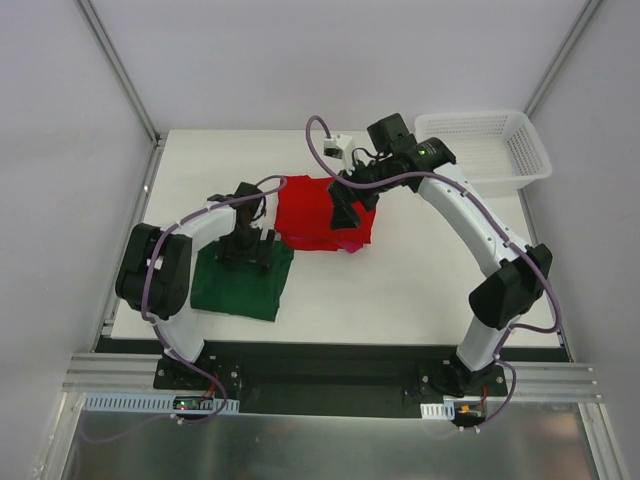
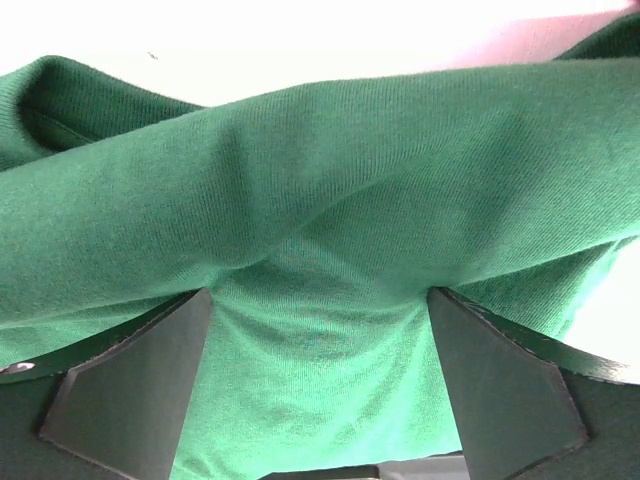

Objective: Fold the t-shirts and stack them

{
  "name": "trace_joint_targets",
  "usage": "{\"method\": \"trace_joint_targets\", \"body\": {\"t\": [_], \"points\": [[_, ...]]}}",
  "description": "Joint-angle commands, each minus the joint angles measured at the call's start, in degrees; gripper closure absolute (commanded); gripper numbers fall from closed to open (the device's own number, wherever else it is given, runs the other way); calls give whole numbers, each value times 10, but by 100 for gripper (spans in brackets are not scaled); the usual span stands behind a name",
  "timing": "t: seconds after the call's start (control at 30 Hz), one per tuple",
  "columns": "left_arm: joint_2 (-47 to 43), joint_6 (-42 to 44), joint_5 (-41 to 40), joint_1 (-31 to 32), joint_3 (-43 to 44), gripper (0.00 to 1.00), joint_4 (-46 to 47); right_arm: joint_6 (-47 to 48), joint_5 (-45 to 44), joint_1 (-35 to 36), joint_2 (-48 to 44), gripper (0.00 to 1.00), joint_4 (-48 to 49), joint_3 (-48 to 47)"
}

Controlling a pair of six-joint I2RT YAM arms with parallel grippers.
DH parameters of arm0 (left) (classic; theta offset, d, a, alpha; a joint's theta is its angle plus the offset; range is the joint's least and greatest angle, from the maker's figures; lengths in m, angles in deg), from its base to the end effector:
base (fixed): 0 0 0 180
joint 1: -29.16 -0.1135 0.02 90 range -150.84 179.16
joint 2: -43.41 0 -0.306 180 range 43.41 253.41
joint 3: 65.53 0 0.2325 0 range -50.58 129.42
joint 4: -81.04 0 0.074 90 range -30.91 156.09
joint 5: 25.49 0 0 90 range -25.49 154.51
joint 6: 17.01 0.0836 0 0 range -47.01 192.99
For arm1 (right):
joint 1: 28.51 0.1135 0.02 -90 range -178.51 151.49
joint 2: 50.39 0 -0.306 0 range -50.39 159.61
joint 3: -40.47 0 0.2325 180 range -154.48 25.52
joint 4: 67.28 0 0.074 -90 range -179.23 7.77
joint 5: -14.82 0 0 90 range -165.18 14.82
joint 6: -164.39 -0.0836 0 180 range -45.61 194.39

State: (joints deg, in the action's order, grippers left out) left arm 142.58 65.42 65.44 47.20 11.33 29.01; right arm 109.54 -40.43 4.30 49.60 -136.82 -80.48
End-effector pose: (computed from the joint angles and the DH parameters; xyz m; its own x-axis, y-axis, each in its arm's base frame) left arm 0.3099 -0.1024 0.1756 -0.9489 0.1705 -0.2655 0.1905 0.9804 -0.0511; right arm 0.2974 0.2484 0.3910 -0.0765 -0.6122 -0.7870 -0.9860 0.1636 -0.0314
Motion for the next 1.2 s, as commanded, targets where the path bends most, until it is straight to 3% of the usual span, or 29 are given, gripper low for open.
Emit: {"method": "trace_joint_targets", "body": {"t": [0.0, 0.43, 0.8, 1.0, 1.17], "points": [[13, -41, 57, 21, -35, 11, -26, -3, 5, -3, 6, 0, 9, -30], [-11, -78, 76, 117, -60, 1, -1, -3, 4, -3, 11, 0, 8, -33], [151, -119, 119, 200, 92, 1, -14, 3, -7, -3, -17, 0, 6, 1], [190, -133, 123, 260, 180, 1, -26, 9, -13, -5, -31, 0, 4, 10], [209, -133, 101, 274, 246, 1, -33, 9, -8, -7, -38, 0, 6, 17]]}}
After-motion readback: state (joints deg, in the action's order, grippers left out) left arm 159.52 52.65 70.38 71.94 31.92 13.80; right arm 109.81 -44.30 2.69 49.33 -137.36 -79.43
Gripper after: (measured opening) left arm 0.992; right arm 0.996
